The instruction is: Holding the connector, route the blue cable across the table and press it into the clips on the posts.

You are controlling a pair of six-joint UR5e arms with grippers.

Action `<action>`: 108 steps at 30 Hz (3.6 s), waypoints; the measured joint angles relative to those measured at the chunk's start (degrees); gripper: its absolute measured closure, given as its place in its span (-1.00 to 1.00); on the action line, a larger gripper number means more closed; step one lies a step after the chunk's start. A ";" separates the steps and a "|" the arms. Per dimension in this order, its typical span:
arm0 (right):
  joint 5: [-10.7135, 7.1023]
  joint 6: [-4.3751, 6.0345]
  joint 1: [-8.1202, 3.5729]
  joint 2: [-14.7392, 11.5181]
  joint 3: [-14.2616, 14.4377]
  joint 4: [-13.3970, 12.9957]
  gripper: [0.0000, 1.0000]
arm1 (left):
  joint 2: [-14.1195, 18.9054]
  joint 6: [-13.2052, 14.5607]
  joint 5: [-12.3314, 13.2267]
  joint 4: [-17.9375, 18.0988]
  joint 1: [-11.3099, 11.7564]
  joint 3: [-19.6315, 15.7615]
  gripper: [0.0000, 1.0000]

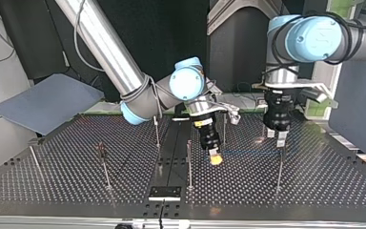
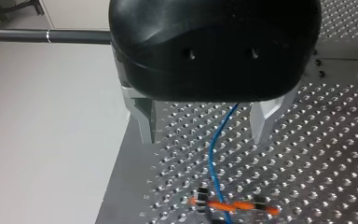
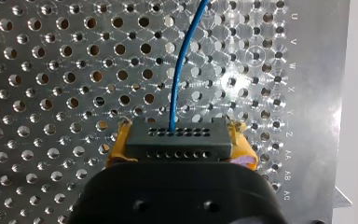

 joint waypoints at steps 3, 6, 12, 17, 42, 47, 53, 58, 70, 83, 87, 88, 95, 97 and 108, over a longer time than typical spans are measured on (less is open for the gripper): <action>0.00 0.00 0.00 0.00 0.00 0.00 1.00 | 0.00 0.00 0.02 -0.11 -0.07 0.87 -1.00; 0.00 0.00 -0.01 0.02 0.00 0.00 1.00 | -0.06 -0.02 0.29 -0.12 -0.09 1.59 -1.00; 0.00 0.00 -0.01 0.03 0.00 0.01 1.00 | -1.07 -0.03 1.55 -0.06 -0.13 2.08 -1.00; 0.00 0.00 -0.07 0.02 0.00 0.08 1.00 | -3.01 0.71 1.30 -0.20 -0.27 2.53 -1.00; 0.00 0.33 -0.12 0.09 0.00 0.09 1.00 | -8.58 1.13 0.16 -0.96 -2.05 9.21 -1.00; 0.00 0.42 -0.05 0.09 0.00 0.09 1.00 | -10.72 1.93 -0.65 -1.41 -2.57 10.97 -1.00; 0.00 0.44 -0.02 0.09 0.00 0.10 1.00 | -13.21 2.07 -1.12 -1.11 -2.78 12.36 -1.00; 0.00 0.44 -0.03 0.09 0.01 0.16 1.00 | -13.65 2.03 -2.48 -1.30 -2.81 12.49 -1.00; 0.00 0.47 -0.11 0.09 0.00 0.36 1.00 | -13.69 1.76 -4.32 -2.05 -2.97 12.50 0.97; -0.01 0.64 0.08 0.08 0.14 1.14 1.00 | -13.18 1.32 -8.28 -4.38 -4.17 9.57 0.97; -0.04 0.69 0.29 0.08 0.78 1.20 1.00 | -11.40 0.92 -9.73 -3.32 -4.55 7.38 0.97; -0.01 0.70 0.30 0.08 1.02 1.20 1.00 | -10.93 0.74 -9.86 -2.93 -4.60 6.89 0.97; 0.12 0.70 0.07 0.09 4.16 1.14 1.00 | -7.57 -0.47 -11.13 -1.28 -5.64 3.51 0.97; 0.08 0.70 0.03 0.09 5.26 1.15 1.00 | -6.74 -0.52 -11.72 -1.12 -6.20 2.35 0.97; 0.09 0.73 0.16 0.03 6.91 1.73 1.00 | -7.20 -1.44 -14.57 1.69 -9.08 -3.72 0.97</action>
